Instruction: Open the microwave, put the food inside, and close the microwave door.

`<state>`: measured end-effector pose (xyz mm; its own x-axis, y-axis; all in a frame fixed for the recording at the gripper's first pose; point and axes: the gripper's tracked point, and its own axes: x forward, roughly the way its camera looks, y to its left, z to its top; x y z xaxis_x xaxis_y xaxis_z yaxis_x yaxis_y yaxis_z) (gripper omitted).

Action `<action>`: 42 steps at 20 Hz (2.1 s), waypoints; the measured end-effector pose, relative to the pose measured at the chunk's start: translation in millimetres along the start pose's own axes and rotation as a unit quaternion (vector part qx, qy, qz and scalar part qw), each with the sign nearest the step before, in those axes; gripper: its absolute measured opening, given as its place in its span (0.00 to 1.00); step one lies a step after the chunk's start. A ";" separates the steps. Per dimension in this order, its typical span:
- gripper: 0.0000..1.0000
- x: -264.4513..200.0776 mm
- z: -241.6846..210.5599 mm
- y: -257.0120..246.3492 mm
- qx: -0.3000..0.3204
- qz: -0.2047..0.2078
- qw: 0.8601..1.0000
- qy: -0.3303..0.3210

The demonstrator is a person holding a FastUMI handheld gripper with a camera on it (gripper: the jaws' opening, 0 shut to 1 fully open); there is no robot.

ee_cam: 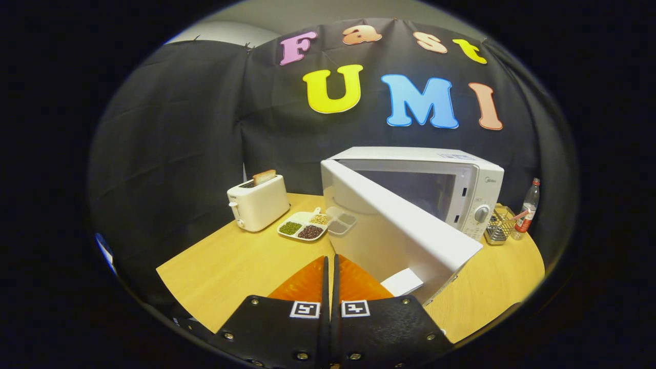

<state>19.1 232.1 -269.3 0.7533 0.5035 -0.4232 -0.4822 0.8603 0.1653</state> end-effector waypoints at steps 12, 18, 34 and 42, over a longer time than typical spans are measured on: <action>0.01 20.5 22.9 -96.5 0.035 -0.070 0.997 -0.016; 0.01 39.1 31.5 -132.6 0.050 -0.095 0.994 -0.019; 0.01 101.9 58.1 -197.9 0.051 -0.150 0.987 -0.031; 0.01 129.2 70.2 -213.8 0.072 -0.164 0.983 -0.035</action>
<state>251.0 118.8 -296.7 0.8885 0.1979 -0.4140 -0.1441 0.9769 0.1576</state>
